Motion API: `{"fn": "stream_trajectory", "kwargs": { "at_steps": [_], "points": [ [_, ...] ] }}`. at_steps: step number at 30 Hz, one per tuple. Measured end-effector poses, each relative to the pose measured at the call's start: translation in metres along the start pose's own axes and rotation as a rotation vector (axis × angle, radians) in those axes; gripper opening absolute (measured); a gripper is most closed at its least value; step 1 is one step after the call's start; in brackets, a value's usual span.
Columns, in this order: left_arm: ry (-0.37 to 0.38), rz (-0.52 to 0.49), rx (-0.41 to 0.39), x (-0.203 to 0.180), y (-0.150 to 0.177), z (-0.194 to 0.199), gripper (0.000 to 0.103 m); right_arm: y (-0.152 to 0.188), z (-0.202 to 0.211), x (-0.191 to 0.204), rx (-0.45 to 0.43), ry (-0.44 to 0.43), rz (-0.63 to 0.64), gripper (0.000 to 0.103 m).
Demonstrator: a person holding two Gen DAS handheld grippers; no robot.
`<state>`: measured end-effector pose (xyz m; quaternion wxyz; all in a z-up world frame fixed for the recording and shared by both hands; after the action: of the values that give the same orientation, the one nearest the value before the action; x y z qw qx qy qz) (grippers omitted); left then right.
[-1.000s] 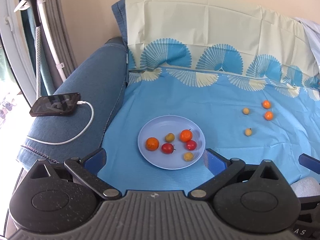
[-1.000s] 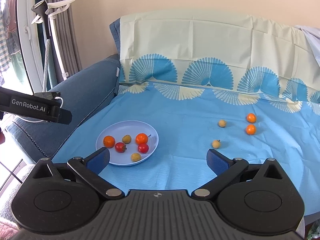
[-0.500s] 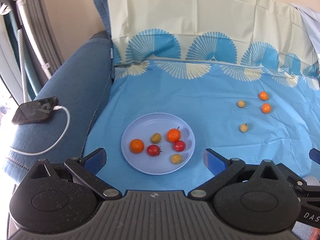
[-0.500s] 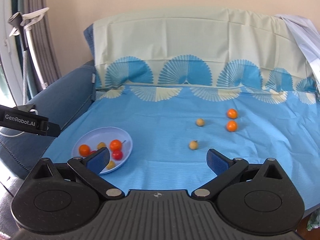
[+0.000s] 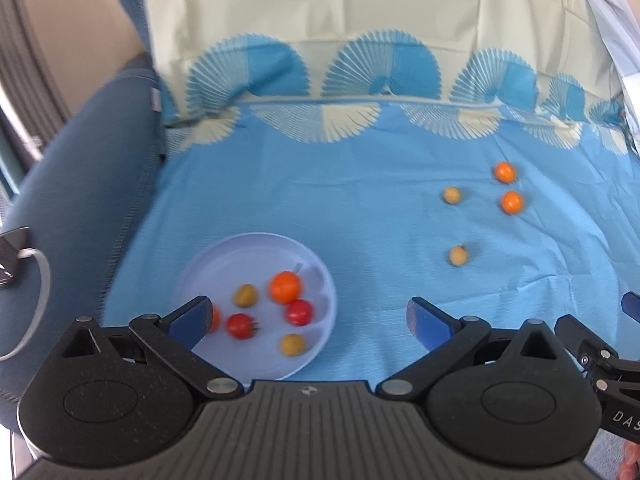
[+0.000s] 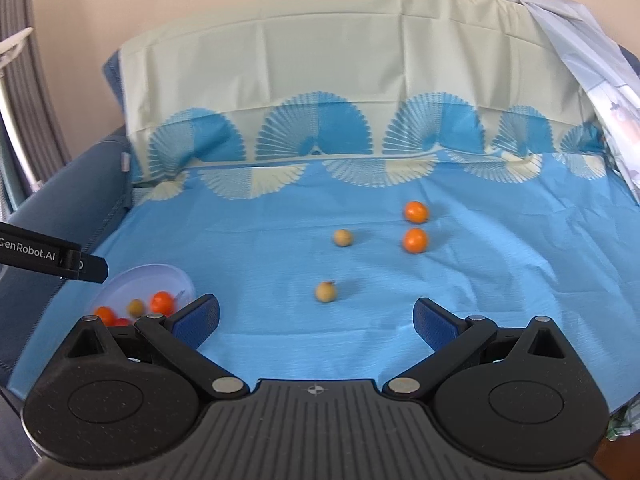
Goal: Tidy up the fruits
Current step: 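Grasp a yellow-brown fruit with the left tool while the right tool grasps a tangerine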
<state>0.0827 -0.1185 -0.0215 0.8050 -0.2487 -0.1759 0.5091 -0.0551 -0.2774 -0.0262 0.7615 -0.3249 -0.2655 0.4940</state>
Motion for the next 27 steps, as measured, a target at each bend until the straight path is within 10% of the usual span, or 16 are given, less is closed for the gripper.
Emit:
{"fn": "stream_trajectory", "kwargs": {
  "at_steps": [13, 27],
  "points": [
    [0.152, -0.074, 0.175, -0.092, -0.039, -0.144, 0.103, -0.026, -0.118, -0.094, 0.028, 0.143, -0.005, 0.102],
    [0.236, -0.232, 0.253, -0.146, -0.044, -0.256, 0.097, -0.036, -0.299, -0.123, 0.153, 0.065, 0.117, 0.102]
  ]
}}
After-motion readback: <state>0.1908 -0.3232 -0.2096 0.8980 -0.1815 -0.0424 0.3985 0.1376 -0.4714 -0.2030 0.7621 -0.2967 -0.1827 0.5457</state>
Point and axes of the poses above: each gripper's, at about its wrist camera, not at the fingertips, and z roughly against the way its jaws point, x to its left, y to its underside, the point moved 1 cm from there along -z, roughly the way its jaws point, and after that the axes turned 5 degrees about y, right-handed, at the moved point
